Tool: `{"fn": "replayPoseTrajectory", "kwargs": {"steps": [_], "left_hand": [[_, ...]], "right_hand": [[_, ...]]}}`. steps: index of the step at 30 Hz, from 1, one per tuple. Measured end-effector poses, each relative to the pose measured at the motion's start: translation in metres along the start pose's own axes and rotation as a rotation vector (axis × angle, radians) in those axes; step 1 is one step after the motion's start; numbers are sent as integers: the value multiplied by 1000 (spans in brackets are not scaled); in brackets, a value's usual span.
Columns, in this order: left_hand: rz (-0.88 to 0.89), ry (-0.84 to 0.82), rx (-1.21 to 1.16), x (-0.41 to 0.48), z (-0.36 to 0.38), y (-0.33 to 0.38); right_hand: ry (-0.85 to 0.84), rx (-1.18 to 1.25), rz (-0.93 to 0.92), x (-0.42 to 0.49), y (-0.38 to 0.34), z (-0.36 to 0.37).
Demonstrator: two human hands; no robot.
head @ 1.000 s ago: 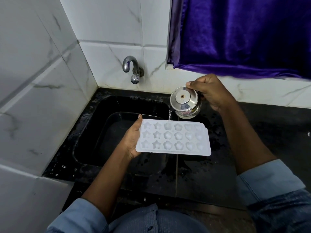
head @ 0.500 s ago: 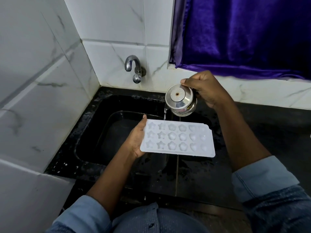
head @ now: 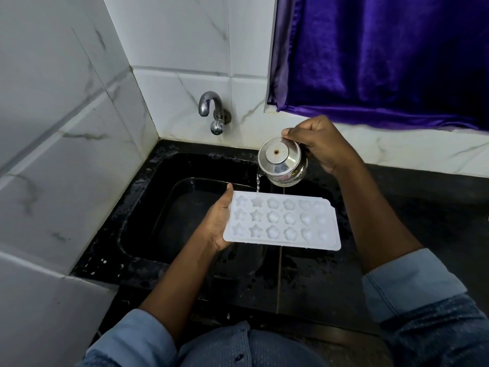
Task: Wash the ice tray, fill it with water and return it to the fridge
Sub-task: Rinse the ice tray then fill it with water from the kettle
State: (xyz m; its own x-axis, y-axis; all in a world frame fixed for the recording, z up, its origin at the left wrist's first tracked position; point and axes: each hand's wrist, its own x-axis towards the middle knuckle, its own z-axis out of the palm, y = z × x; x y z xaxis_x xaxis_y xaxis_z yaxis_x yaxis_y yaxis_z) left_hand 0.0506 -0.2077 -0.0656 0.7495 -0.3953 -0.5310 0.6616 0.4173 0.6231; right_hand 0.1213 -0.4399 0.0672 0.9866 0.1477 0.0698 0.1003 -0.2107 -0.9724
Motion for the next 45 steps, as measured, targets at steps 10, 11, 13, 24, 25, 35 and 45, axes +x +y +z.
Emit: {"fn": "replayPoseTrajectory", "kwargs": {"steps": [10, 11, 13, 24, 25, 35, 45], "left_hand": [[9, 3, 10, 8, -2, -2], [10, 7, 11, 8, -3, -2], [11, 17, 12, 9, -4, -2], [2, 42, 9, 13, -10, -3], [2, 43, 9, 14, -11, -3], [21, 49, 7, 15, -12, 1], [37, 65, -20, 21, -8, 6]], "right_hand": [[-17, 3, -1, 3, -10, 13], [-19, 8, -1, 4, -11, 15], [-22, 17, -1, 4, -13, 19], [-25, 15, -11, 9, -26, 31], [-26, 17, -9, 9, -27, 31], [-31, 14, -14, 12, -30, 31], [-56, -22, -41, 16, -25, 35]]}}
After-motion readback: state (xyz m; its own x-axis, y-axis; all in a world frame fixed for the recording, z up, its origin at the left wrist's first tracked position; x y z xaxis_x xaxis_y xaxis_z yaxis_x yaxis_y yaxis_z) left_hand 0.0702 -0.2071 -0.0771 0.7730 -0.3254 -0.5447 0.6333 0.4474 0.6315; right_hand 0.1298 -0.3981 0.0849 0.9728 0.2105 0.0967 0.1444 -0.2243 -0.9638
